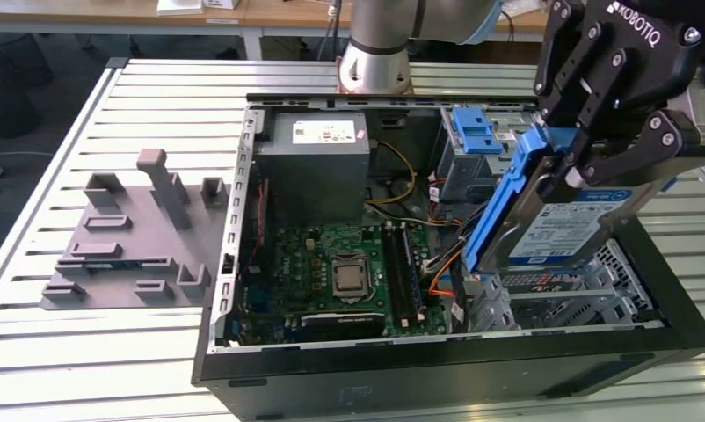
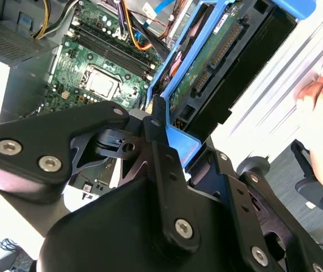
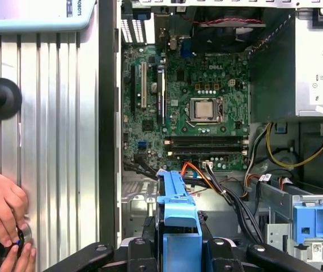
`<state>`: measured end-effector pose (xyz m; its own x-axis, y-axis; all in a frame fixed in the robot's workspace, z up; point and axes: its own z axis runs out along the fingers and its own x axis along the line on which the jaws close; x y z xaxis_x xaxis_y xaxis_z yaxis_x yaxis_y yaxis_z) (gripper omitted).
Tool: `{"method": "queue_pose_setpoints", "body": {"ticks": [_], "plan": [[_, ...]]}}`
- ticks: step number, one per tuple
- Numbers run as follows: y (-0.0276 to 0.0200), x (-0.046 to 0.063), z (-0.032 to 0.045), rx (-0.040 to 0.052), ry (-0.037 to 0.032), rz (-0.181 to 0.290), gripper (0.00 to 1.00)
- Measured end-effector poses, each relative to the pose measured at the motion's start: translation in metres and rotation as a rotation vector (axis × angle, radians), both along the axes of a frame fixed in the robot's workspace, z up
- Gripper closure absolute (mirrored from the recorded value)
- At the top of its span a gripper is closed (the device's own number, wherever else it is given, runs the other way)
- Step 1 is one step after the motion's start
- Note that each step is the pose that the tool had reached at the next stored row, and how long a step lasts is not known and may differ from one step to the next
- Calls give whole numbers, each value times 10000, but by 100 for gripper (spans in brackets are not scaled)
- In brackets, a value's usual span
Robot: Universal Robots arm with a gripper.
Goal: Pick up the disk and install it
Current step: 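Insert the disk into the insertion slot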
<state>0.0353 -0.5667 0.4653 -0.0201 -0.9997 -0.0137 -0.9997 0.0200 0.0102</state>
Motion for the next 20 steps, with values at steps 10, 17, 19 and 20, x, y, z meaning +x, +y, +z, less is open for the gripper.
{"method": "queue_pose_setpoints", "body": {"ticks": [10, 17, 19, 20], "plan": [[-19, 55, -34, 0, 0, 0, 64], [-22, 123, -65, -1, 0, 0, 64], [-22, 149, -72, -1, 0, 1, 64], [-22, 158, -75, -2, 0, 1, 64]]}}
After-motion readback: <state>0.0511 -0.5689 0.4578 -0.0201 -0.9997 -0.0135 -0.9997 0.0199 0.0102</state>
